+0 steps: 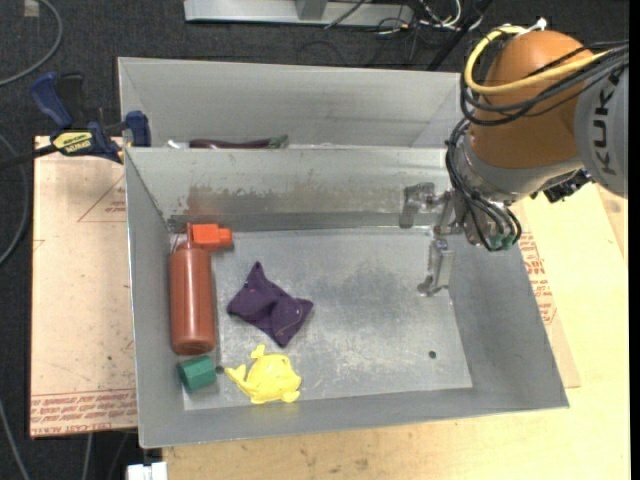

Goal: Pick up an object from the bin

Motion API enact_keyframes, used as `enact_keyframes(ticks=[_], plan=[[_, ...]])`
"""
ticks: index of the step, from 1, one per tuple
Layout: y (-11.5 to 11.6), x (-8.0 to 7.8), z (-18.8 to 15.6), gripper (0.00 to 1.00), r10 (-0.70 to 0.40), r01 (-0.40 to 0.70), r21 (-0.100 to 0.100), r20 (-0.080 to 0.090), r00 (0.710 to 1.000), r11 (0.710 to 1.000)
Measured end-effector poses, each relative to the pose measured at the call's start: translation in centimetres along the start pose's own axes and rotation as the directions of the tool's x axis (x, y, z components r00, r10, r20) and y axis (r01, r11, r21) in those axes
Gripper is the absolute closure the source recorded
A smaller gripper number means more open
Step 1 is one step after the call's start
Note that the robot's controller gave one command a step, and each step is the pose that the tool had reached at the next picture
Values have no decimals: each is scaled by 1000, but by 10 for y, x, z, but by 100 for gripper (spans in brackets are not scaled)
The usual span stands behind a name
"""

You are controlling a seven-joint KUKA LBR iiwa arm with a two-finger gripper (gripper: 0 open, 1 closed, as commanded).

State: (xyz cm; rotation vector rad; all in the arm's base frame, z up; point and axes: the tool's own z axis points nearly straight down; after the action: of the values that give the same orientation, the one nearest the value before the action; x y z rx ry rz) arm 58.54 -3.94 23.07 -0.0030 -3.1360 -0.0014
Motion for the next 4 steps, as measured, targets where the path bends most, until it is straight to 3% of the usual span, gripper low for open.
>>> enact_keyframes(ticks=[1, 2, 3, 4], plan=[[0, 0, -2, 0, 0, 0, 0, 2, 1000, 1000], [-5, -17, -33, 0, -64, 64, 0, 3, 998, 998], [35, 29, 3, 0, -182, 182, 2, 12, 983, 983], [55, 50, 29, 0, -174, 174, -3, -3, 985, 985]])
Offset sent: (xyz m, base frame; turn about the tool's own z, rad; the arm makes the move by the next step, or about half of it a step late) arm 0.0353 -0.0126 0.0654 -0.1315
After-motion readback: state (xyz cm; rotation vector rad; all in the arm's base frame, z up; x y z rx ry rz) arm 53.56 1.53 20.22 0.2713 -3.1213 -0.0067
